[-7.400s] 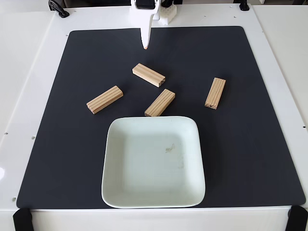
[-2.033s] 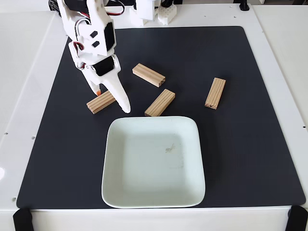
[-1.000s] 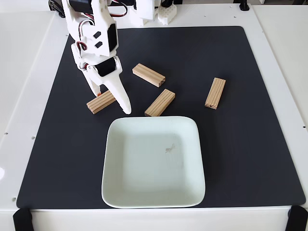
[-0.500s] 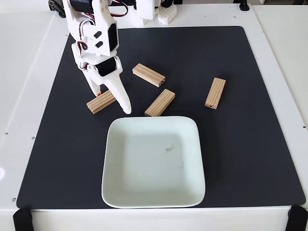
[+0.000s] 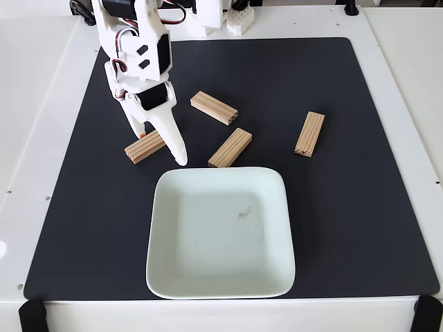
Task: Pick up the wooden block and place them on the plate.
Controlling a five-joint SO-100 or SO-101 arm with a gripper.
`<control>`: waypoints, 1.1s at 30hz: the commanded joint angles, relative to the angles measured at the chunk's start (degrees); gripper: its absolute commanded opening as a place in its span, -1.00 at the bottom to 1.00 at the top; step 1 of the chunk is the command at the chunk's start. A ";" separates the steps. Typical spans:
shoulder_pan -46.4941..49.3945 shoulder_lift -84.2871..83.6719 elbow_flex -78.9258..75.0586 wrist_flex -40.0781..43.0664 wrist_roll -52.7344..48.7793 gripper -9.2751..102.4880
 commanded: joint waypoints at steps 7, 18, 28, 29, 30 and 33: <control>-2.46 0.44 0.44 0.44 -3.52 0.08; -2.55 0.26 0.44 0.44 -9.76 0.08; -3.69 0.26 0.44 0.44 -9.49 0.08; -3.69 0.26 0.44 0.44 -9.40 0.08; -3.69 0.26 0.44 0.44 -9.40 0.06; -3.43 0.18 0.53 0.44 -9.67 -0.09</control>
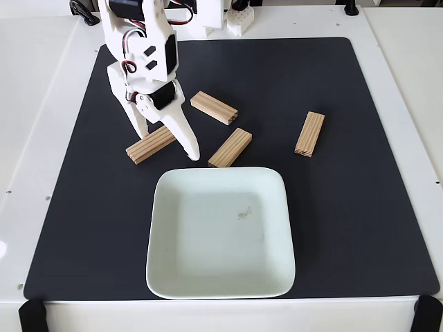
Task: Pick up the wooden block and place them on the plate.
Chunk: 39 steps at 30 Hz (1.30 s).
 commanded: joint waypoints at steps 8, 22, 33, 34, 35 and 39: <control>-1.32 -0.18 0.53 0.44 0.18 -0.45; -1.76 -0.35 0.53 0.18 2.20 -0.84; -1.58 5.45 0.53 0.44 2.29 -0.84; -1.85 7.03 0.53 0.44 2.29 -0.84; -2.02 8.61 0.62 0.44 2.29 -0.84; -4.13 14.94 0.70 0.44 2.37 -0.84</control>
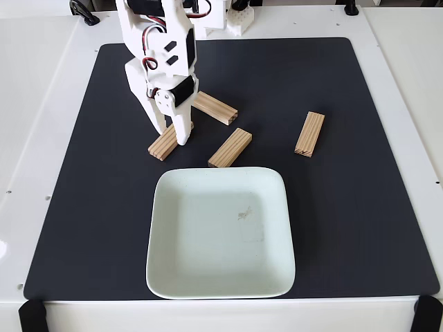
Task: Pick up the wooden block and place them on the plate.
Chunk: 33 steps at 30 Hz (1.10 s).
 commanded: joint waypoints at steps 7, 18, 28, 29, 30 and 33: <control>-6.77 13.62 -1.49 -0.62 9.32 -0.84; -13.45 15.64 -4.83 -1.49 29.00 -0.84; -12.13 9.93 -16.79 -7.03 55.11 -0.84; -11.78 9.32 -17.40 -7.82 56.51 -0.84; -11.43 8.70 -18.02 -8.70 57.74 -0.84; -11.16 6.42 -19.86 -10.72 60.21 -0.84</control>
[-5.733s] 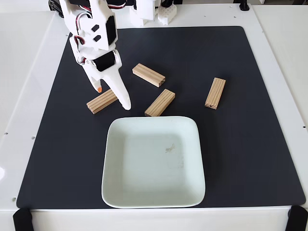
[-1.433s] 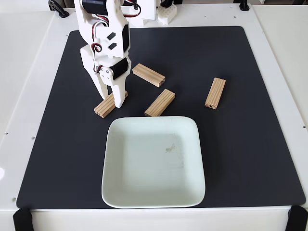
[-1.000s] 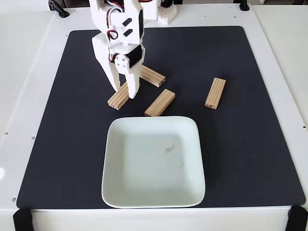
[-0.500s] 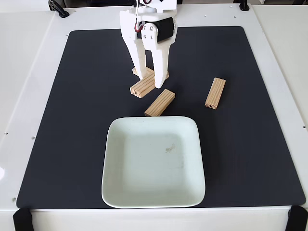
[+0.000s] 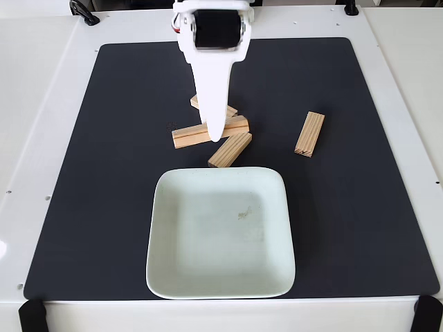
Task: Pick up the wooden block and place them on the plate.
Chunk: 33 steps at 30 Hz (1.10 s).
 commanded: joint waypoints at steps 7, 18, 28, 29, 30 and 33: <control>0.00 -9.93 -16.00 -2.46 5.27 -0.84; 0.00 -33.22 -45.62 -1.67 8.88 -0.84; -0.62 -47.02 -59.59 -2.46 8.96 -0.84; -0.70 -47.99 -60.73 -2.46 8.96 -0.84; -0.70 -48.78 -61.88 -2.46 8.96 -0.84; -0.79 -50.27 -63.63 -2.46 8.96 -0.84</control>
